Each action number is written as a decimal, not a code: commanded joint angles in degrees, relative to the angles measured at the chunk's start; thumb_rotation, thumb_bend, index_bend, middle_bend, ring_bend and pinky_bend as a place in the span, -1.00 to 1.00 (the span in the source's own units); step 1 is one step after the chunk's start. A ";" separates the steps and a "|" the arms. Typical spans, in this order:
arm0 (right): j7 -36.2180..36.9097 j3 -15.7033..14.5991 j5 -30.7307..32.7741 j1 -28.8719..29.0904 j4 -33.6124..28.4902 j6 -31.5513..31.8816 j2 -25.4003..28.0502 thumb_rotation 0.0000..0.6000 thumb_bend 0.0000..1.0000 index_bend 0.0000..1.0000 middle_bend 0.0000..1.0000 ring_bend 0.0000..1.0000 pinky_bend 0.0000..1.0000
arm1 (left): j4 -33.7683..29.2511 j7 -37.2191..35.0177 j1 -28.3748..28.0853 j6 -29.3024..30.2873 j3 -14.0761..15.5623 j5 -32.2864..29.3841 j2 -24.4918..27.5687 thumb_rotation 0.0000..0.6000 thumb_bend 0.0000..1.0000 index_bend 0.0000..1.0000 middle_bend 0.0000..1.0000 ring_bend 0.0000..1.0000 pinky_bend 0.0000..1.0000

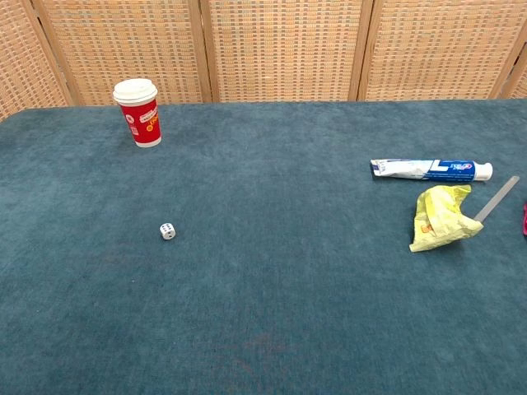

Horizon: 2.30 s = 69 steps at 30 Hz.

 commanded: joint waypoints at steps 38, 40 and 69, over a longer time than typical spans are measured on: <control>2.03 -0.19 1.62 0.17 -1.37 -1.88 1.48 1.00 -0.87 -0.95 -1.00 -1.00 -1.00 | 4.03 -2.95 -4.42 -2.18 -1.71 3.34 -3.14 1.00 -0.85 -0.61 -1.00 -1.00 -0.98; 2.27 -0.10 1.86 0.23 -1.25 -2.06 1.50 1.00 -0.87 -0.94 -1.00 -1.00 -1.00 | 6.09 -2.31 -6.19 -3.26 -2.44 4.02 -4.62 1.00 -0.84 -0.55 -1.00 -1.00 -0.97; 6.21 1.23 4.71 0.36 1.23 -2.90 1.17 1.00 -0.87 -0.89 -1.00 -1.00 -1.00 | 17.99 3.32 -28.58 -29.46 -1.07 8.37 -18.34 1.00 -0.42 -0.28 -1.00 -1.00 -0.96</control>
